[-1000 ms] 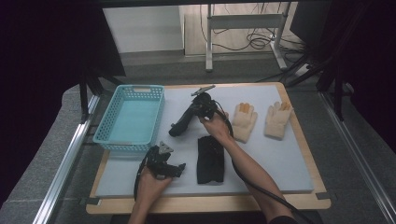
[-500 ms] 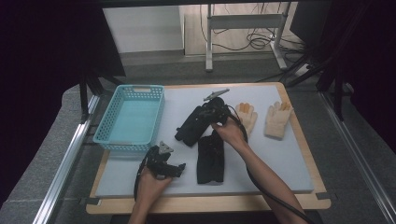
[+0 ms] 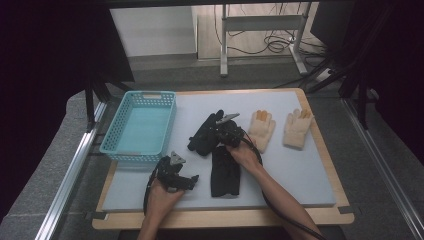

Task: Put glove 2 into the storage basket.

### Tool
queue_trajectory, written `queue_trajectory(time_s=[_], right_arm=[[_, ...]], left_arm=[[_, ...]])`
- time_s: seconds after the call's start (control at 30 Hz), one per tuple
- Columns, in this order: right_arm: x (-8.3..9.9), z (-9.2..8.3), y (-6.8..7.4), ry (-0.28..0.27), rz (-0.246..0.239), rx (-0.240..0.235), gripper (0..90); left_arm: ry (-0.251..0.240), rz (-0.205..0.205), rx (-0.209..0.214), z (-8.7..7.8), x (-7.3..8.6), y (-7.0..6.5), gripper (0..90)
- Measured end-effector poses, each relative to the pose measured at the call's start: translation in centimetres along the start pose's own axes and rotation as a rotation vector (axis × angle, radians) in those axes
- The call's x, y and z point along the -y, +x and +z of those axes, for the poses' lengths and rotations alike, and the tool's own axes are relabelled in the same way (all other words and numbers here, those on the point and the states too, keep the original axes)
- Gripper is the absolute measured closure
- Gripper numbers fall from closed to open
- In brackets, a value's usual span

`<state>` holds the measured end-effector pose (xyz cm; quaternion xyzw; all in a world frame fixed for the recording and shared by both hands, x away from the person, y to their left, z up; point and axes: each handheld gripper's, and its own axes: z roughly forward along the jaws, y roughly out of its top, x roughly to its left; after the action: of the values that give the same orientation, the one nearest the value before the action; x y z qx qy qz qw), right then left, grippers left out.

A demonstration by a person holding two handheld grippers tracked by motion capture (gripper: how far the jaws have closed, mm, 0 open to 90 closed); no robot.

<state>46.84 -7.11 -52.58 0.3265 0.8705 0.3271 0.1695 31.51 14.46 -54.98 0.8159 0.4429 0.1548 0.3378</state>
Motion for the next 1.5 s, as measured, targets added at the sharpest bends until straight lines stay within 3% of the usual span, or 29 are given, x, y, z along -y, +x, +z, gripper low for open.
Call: queue_trajectory(time_s=[0.13,0.27,0.43,0.67,0.77,0.93,0.97,1.17,1.33,1.5], right_arm=[[-0.2,-0.3,-0.5,-0.004,0.029,-0.036,88.6],[-0.7,-1.9,-0.7,-0.049,0.031,-0.065,88.9],[-2.0,-5.1,-0.1,-0.086,-0.002,-0.065,88.9],[-3.8,-8.9,-0.5,-0.075,-0.022,-0.032,88.8],[-4.3,-8.1,-0.8,-0.055,-0.013,-0.032,88.7],[-5.0,-4.7,-0.2,-0.013,-0.024,-0.038,88.4],[-5.5,-3.7,0.1,-0.011,-0.026,-0.046,88.2],[-7.7,-2.1,1.3,-0.029,-0.033,-0.068,86.8],[-9.2,-1.0,1.9,-0.064,-0.039,-0.098,74.8],[-8.5,-0.4,0.9,-0.043,-0.042,-0.109,66.5]], left_arm=[[-0.001,-0.002,0.001,0.0,0.0,0.0,1.2],[0.003,0.003,0.001,0.0,0.0,0.0,1.2],[0.001,0.003,0.001,0.0,0.0,0.0,1.2],[-0.001,0.001,0.003,0.0,0.0,0.0,1.2],[-0.001,0.002,0.002,0.0,0.0,0.0,1.2],[0.001,0.003,0.002,0.0,0.0,0.0,1.2],[0.002,0.002,0.001,0.0,0.0,0.0,1.2],[0.002,0.002,0.002,0.0,0.0,0.0,1.2],[0.001,0.002,0.002,0.0,0.0,0.0,1.2],[0.000,0.000,0.003,0.0,0.0,0.0,1.2]])
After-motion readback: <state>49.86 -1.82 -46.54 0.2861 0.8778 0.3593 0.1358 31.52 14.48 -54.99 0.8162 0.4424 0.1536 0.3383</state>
